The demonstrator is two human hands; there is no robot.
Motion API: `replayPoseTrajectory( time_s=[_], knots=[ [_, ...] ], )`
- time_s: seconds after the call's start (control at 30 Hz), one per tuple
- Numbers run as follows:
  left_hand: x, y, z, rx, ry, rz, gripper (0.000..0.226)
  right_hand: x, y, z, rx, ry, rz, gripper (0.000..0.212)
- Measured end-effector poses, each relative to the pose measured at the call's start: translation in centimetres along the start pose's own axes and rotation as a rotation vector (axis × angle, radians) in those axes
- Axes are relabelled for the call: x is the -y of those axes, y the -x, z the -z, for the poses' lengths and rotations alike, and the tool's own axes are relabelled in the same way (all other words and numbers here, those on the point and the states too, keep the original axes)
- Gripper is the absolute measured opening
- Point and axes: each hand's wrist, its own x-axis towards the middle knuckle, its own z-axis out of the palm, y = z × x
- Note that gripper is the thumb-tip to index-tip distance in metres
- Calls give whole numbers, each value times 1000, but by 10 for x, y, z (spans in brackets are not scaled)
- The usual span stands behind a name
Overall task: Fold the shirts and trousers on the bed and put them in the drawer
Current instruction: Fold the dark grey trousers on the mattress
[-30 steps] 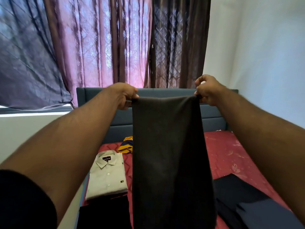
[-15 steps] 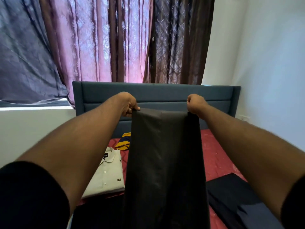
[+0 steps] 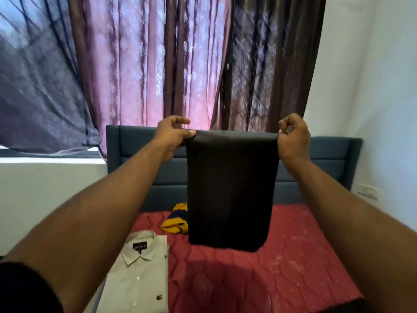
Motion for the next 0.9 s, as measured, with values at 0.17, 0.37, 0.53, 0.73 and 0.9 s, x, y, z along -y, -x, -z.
replayPoseTrajectory(
  time_s=[0.17,0.37,0.53,0.73,0.9],
  knots=[
    [94,127,26,90,-152,42,37,-36,153,46,110,-50,-74,41],
    [307,379,56,224,-399,585,38,-111,481,123,724,47,-443,31],
    [370,484,68,157,-453,703,31,-108,588,159,882,168,-817,36],
    [351,482,65,257,-535,620,43,-91,567,166,1077,311,-719,35],
    [349,514,79,435,-832,349,54,-80,573,180,1397,629,-409,50]
  ],
)
